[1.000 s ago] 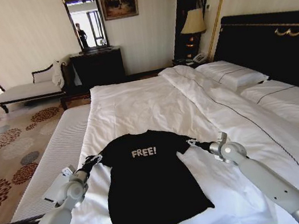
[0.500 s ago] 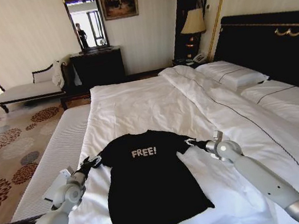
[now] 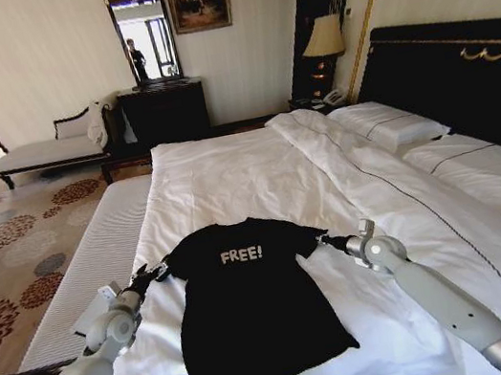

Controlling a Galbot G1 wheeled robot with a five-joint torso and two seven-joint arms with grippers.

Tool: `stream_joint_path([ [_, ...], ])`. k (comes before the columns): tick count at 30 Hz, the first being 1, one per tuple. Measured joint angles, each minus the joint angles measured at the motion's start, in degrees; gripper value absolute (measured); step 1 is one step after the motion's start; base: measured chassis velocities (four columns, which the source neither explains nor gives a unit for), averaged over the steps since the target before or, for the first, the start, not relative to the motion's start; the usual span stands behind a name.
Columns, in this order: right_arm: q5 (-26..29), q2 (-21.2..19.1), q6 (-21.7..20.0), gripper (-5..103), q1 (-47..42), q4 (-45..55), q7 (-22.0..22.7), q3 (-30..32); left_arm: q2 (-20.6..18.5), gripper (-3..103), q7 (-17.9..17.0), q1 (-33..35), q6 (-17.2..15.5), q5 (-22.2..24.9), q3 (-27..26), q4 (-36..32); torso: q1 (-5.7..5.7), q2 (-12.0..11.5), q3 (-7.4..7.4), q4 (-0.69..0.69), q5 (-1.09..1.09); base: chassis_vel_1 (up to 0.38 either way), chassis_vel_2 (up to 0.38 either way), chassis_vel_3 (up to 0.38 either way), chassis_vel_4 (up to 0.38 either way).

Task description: Fold the clothes on the bed.

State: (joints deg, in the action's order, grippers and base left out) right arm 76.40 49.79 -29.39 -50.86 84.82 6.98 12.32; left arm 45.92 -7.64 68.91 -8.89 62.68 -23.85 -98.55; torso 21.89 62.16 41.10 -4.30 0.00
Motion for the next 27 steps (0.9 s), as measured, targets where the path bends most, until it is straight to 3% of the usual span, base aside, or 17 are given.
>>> stream_joint_path([
  [18,-7.34,-3.24,0.92,0,0.2,7.54,-0.73,-1.29,0.73,100,0.38,2.36,0.53,-1.95,-1.29,-1.69,0.0,0.0,0.0,-0.02,-0.01,0.0,0.0,0.0,0.0],
  [27,-6.4,-4.01,-1.46,0,8.97,12.83,1.88,-12.82,1.21,100,0.81,4.17,0.56,-2.01,-2.74,-2.38,0.0,0.0,0.0,0.01,-0.01,0.0,0.0,0.0,0.0],
])
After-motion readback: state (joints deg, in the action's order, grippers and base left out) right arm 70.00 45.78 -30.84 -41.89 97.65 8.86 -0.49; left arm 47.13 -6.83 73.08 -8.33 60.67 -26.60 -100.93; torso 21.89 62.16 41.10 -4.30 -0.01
